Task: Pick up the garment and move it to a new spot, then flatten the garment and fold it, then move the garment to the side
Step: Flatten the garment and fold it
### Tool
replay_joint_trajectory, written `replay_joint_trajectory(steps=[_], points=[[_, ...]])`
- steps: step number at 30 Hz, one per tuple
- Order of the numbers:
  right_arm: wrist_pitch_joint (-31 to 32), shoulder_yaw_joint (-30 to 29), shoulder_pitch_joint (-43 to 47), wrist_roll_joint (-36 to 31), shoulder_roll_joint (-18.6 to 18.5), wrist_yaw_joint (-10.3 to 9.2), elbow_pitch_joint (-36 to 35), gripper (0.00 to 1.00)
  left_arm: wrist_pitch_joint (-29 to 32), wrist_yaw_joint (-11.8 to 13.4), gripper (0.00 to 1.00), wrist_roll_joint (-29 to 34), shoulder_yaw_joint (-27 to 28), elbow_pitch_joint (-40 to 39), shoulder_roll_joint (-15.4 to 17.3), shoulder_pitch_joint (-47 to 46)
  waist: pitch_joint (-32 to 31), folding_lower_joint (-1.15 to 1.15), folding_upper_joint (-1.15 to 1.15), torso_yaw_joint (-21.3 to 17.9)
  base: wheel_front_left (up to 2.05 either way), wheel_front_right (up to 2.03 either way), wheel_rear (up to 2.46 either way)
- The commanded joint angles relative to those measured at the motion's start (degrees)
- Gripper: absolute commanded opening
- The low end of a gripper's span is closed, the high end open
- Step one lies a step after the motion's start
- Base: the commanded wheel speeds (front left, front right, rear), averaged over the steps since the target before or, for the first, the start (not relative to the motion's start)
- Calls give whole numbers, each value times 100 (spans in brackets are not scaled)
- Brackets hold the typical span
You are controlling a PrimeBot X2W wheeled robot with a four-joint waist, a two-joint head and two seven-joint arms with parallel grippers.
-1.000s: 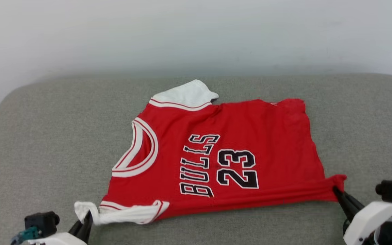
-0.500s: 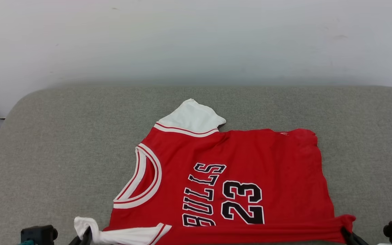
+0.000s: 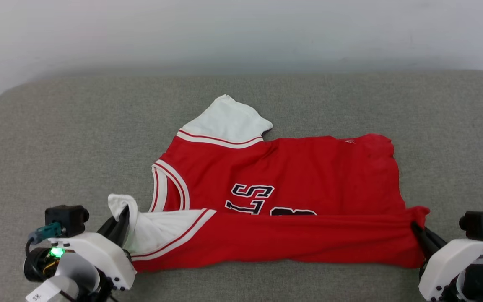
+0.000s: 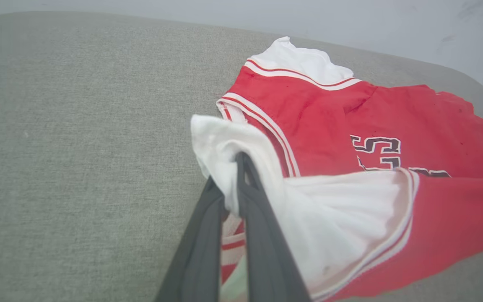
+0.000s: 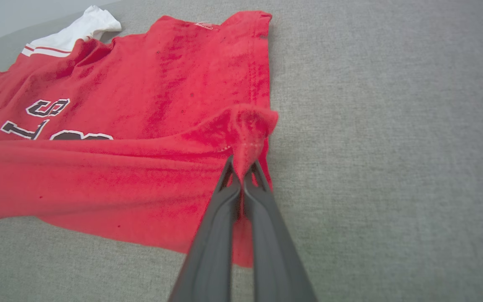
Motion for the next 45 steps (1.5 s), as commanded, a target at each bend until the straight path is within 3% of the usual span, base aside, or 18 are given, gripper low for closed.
replay_joint_trajectory(steps=[1, 13, 14, 15, 16, 17, 18, 24, 30, 37, 45], points=[[1, 35, -168, -45, -56, -13, 89, 0, -57, -88, 0, 16, -20, 180, -69, -200, 214, -1, 0, -18, 0, 0, 0], [-307, 644, -824, 137, -151, -12, 1277, 0, 96, -885, 0, -42, -448, 1754, -655, -1029, 574, -1, 0, -57, 0, 0, 0], [-340, 708, -840, 205, -136, -12, 1352, 7, 91, -909, 0, -47, -461, 1839, -676, -1041, 553, -1, 0, -58, 0, 0, 0], [-411, 793, -869, 227, -157, -12, 1396, 42, 66, -919, 0, -72, -454, 1914, -712, -1050, 528, -1, 0, -58, 0, 0, 0], [-479, 856, -887, 284, -179, -11, 1423, 90, 53, -901, 27, -68, -459, 1990, -742, -1067, 493, -1, 0, -49, 0, 0, 0], [-558, 911, -889, 322, -199, -11, 1443, 100, 24, -874, 61, -51, -449, 2032, -745, -1095, 458, -1, 0, -43, 0, 0, 0], [-743, 940, -913, 288, -252, -10, 1413, 100, 0, -846, 100, -68, -425, 2074, -761, -1111, 411, -1, 0, -34, 0, 0, 0], [-1722, 830, -914, 214, -201, -10, 1278, 100, -194, -641, 100, -79, -271, 2144, -677, -1098, 115, -1, 0, -36, 0, 0, 0], [-2183, 750, -721, -78, -46, -11, 919, 100, 63, -439, 100, -93, -176, 1977, -281, -899, -154, -1, 0, -146, 0, 0, 0], [-2172, 511, -443, -329, 229, -10, 366, 100, 1231, -532, 100, -419, -234, 1322, 335, -752, -216, -1, 0, -317, 0, 0, 0], [-1922, 294, -123, -506, 500, -10, -184, 100, 2751, -166, 100, -1023, -212, 46, 989, -445, -150, -1, 0, -532, 0, 0, 0]])
